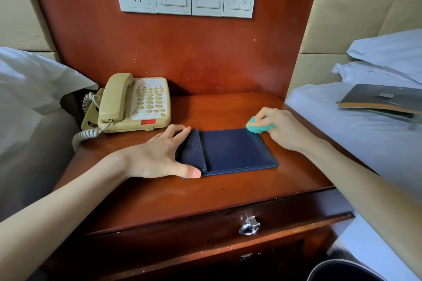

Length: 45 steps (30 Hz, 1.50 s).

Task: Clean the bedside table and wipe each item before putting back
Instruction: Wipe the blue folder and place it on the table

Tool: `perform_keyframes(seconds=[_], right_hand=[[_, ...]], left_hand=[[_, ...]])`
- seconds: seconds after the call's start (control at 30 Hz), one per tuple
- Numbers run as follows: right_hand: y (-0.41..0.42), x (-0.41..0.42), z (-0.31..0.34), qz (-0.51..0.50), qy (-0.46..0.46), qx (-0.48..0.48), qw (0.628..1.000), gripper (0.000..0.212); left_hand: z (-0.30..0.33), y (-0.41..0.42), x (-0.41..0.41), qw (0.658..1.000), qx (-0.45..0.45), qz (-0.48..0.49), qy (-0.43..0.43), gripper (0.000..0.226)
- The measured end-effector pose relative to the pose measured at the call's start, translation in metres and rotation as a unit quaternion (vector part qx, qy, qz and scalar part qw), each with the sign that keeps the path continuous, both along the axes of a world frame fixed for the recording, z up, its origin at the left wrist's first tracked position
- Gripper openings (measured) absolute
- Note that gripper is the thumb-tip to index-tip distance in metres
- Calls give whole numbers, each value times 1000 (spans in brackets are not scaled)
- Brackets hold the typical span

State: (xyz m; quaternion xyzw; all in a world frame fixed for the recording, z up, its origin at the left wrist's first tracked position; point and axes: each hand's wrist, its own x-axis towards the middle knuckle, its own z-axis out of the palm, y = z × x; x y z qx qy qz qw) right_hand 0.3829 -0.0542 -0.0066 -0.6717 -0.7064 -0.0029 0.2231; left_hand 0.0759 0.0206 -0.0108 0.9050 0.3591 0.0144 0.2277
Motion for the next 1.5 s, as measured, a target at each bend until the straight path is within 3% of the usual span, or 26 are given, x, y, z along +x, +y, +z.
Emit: perform_keyframes(seconds=[0.27,0.47,0.8,1.0,1.1,1.2,1.3,1.37,1.5], right_hand=[[-62,-7,-10,42,-33,33,998,58],[-110,-21,-7,55,-17,6,998,63],[-75,-117,-5,195,23,23,980,39],[-73,-97,-12,162,80,30,983,47],[-68,-79,-7,109,133,28,985,51],[-63,-70,-2,79,167,3,983,40],[-61,-71,-2,79,177,2,981,37],[-60,-72,-2,80,184,6,980,39],[-59,-70,0,76,174,-10,982,35]], left_hand=[[0,2,1,1000,9,1,7,132],[-1,2,1,1000,7,0,1,133],[-1,1,-1,1000,-1,0,0,140],[-2,3,-2,1000,-6,2,-4,147],[-5,10,-7,999,-12,-28,-18,134],[10,19,-14,994,-39,-102,17,104],[32,28,-5,981,14,-170,93,82],[43,28,8,975,41,-196,96,69],[55,26,33,959,73,-224,158,68]])
